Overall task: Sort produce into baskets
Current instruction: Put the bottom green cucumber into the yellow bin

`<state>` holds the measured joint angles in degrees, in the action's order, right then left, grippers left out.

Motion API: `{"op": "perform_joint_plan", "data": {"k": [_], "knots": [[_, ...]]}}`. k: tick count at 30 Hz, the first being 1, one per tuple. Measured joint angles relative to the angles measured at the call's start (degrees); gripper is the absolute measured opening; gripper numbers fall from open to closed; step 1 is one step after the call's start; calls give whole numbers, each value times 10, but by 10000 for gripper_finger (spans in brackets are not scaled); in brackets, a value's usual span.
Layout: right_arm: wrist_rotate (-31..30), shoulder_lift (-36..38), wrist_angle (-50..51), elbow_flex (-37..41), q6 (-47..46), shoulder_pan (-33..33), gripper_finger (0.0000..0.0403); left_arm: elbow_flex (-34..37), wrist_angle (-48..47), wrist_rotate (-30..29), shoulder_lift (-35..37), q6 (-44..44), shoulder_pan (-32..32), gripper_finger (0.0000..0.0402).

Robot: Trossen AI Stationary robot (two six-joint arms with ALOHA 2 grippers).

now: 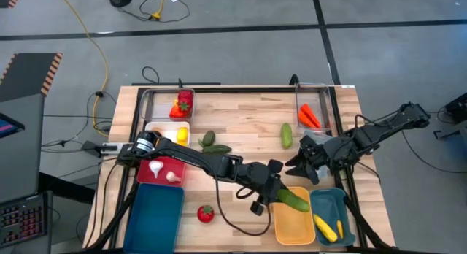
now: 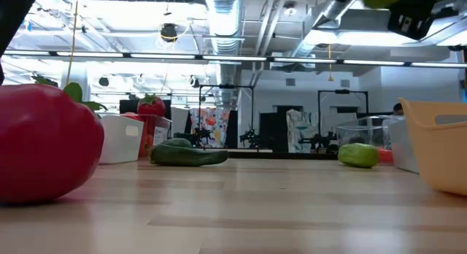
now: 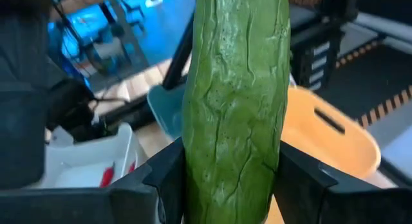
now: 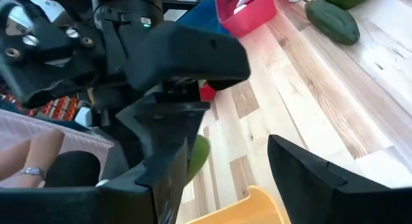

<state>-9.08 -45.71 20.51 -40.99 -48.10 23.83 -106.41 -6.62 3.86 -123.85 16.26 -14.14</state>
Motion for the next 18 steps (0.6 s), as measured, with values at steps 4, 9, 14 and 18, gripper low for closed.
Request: {"op": "perform_joint_plan", "data": {"k": [4,9,14,18], "knots": [[0,0,-1,0,0,0,244,-2,40,6,-14,-15,-4,178],[6,3,5,1,4,1,244,-1,79,55,-49,-18,-8,178],[0,8,-7,0,5,2,244,-1,93,66,-68,-18,-9,178],[-5,11,-7,0,6,-4,244,0,103,67,-86,-21,-10,178]]}}
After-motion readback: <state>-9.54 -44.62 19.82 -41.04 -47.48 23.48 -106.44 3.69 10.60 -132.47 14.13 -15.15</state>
